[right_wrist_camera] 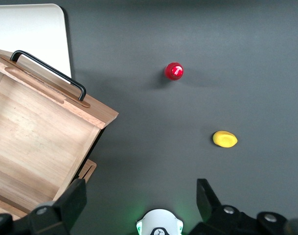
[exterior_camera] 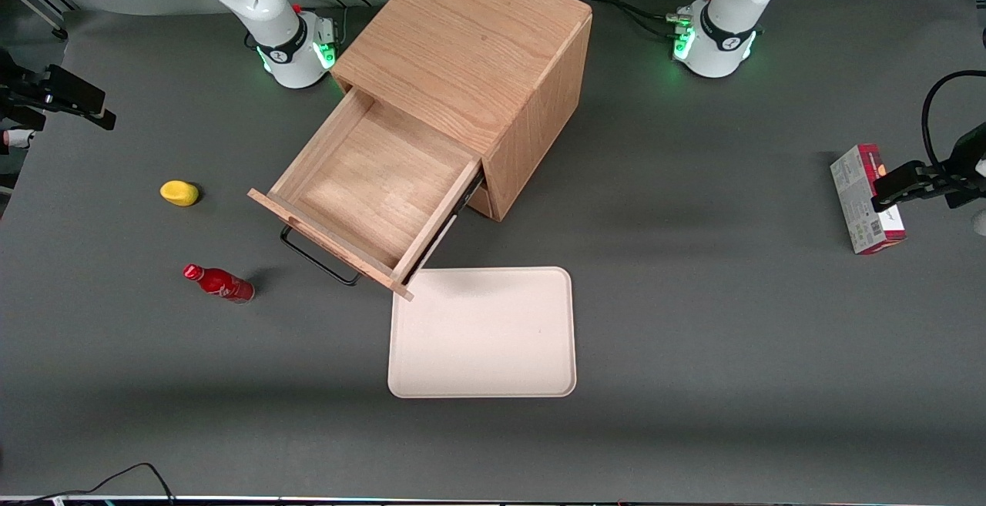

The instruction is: Close top drawer

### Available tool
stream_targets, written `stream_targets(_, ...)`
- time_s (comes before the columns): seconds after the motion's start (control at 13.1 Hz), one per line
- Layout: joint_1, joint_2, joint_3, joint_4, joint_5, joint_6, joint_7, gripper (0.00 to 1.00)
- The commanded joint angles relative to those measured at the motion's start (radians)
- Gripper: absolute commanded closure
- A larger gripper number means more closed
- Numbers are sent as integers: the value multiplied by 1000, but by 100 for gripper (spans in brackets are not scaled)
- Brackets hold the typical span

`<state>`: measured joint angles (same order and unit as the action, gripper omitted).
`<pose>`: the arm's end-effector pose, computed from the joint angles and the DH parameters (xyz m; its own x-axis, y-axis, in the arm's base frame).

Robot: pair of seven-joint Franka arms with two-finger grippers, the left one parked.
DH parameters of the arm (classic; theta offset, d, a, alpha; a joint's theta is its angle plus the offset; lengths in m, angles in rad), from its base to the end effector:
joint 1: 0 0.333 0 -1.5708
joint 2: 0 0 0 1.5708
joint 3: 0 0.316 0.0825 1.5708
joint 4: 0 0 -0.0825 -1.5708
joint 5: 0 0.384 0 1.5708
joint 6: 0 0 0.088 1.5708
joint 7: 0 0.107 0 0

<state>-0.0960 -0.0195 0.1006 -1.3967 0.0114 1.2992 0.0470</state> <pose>0.5167 0.0045 0.6918 0.9961 -0.0395 -0.0784 -0.0401 -0.9992 -0.0056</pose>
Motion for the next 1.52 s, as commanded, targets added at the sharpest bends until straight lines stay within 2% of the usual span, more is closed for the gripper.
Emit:
stream_targets(0.0,2,15,1,30,-4,-20,-3,0)
stream_targets(1.22,2,27,1,45,-8,-14,-13,0)
stream_targets(1.45,13,152,16,215,-7,-14,-10,0)
